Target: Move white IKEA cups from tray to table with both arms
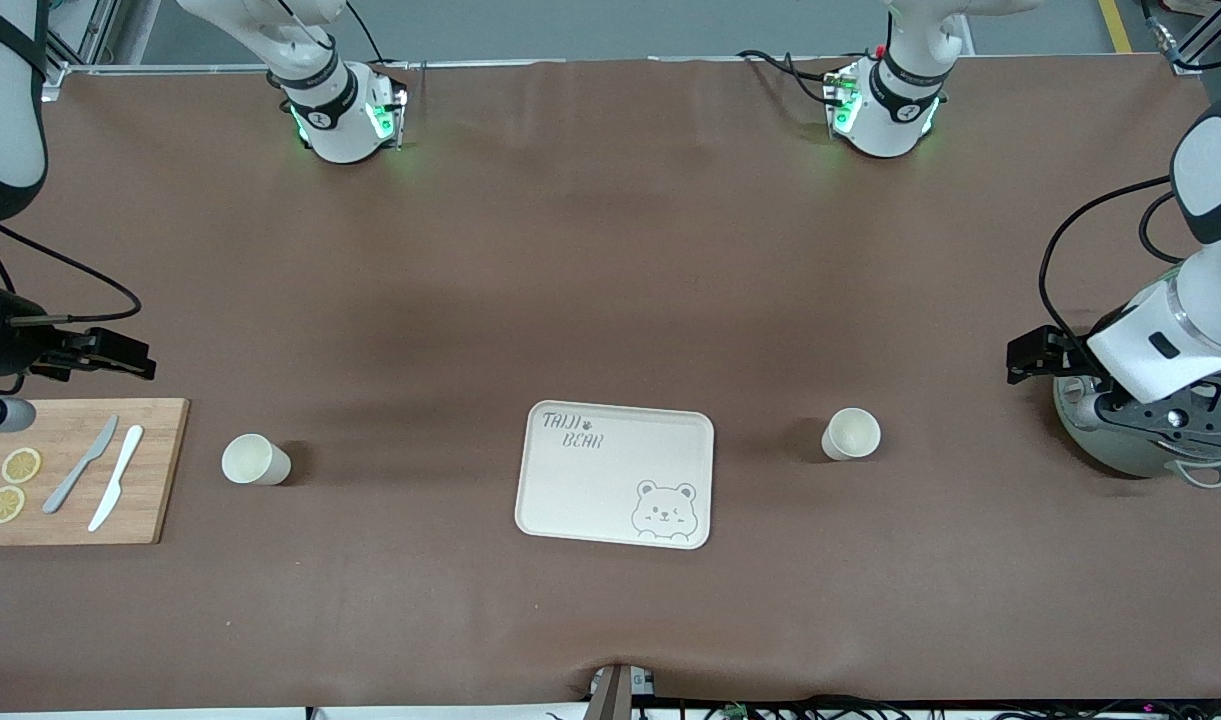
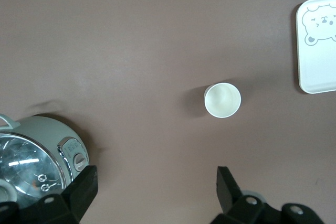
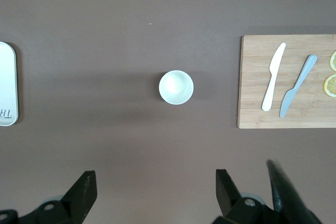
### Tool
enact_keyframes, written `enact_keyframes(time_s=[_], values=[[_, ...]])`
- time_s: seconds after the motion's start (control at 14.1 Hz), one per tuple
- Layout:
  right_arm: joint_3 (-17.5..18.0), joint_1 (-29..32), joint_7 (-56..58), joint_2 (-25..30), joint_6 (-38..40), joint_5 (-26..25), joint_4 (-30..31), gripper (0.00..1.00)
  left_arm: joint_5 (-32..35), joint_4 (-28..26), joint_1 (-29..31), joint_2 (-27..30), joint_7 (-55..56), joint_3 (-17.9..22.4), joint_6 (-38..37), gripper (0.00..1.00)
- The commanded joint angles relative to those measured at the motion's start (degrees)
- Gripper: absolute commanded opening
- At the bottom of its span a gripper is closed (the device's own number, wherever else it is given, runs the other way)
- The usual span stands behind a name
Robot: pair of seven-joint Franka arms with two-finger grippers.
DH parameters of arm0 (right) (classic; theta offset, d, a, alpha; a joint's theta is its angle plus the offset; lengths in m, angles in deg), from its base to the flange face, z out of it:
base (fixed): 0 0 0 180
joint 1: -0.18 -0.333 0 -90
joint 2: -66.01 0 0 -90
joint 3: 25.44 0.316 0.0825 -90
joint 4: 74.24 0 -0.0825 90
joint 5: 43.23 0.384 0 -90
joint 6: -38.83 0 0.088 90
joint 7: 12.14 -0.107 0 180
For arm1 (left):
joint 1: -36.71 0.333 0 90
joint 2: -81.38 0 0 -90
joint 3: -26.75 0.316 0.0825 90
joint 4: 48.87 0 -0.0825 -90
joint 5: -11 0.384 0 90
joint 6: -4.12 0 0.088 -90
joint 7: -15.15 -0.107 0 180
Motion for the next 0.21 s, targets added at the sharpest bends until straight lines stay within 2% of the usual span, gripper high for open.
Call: enact_keyframes(time_s=[0.0,0.14], values=[[0.34,0.27,-0.58,0.47,0.03,-0.47,0.44,1.00,0.87,0.03,-0.16,0.47,0.39,-0.14,0.15,1.00],[0.34,0.36,-0.66,0.47,0.03,-0.47,0.53,1.00,0.87,0.03,-0.16,0.47,0.39,-0.14,0.15,1.00]])
